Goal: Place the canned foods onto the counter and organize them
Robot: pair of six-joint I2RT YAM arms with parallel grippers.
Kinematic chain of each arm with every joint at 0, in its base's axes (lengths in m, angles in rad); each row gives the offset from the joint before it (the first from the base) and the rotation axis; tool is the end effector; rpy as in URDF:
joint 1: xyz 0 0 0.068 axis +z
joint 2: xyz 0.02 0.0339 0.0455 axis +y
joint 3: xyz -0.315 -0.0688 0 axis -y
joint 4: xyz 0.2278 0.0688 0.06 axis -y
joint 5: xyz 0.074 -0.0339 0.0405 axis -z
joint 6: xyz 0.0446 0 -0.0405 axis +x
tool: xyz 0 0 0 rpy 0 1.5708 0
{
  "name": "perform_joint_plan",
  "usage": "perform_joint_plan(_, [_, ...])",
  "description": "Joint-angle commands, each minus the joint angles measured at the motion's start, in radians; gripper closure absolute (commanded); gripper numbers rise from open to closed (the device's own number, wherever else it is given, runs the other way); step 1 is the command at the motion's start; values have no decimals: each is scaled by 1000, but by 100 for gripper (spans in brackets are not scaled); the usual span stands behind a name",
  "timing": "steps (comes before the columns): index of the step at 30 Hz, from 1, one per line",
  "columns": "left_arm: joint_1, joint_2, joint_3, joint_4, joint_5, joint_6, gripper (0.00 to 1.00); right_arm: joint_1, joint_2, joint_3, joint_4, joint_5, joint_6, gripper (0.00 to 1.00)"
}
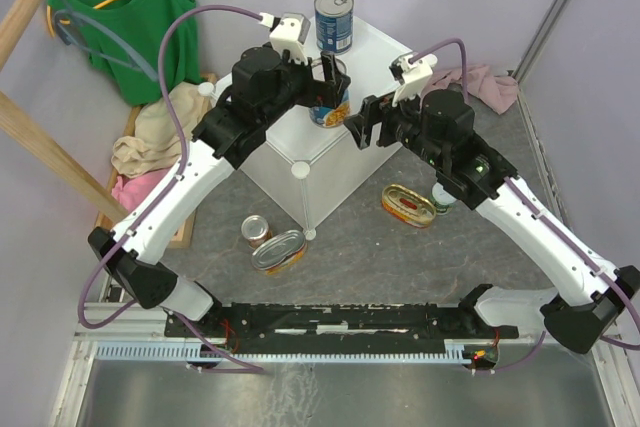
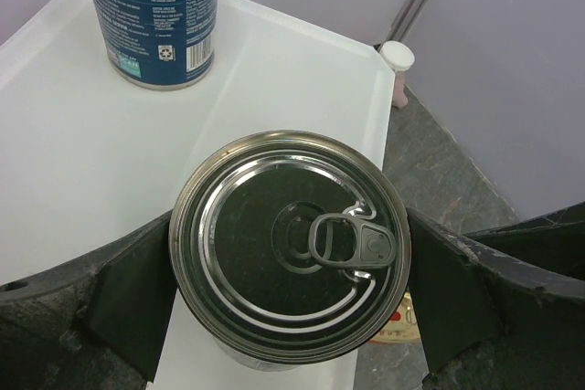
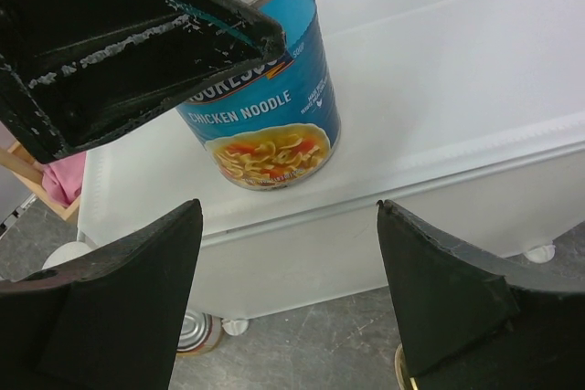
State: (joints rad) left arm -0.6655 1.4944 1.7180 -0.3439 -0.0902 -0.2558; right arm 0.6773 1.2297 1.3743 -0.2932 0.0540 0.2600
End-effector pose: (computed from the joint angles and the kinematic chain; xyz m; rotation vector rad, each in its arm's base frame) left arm 0.2560 -0.1959 0.5224 0.2837 1.7049 -0.6107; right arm 0.1953 0.1539 0.4850 -0.3249 1.7323 0.6432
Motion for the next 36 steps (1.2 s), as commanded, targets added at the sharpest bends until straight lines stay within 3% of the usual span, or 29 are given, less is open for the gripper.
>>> perform_joint_plan(1, [-13,-39,101,151,30,-12,1,10,-30,43,9,6,-21,15])
perform_joint_plan(21, [-75,-28,173,85,-68,188,1,20,-30,55,10,3,-35,15])
perform_joint_plan(36, [-75,-343,-154,186,-261,151,0,98,48,106,57,28,-47,15])
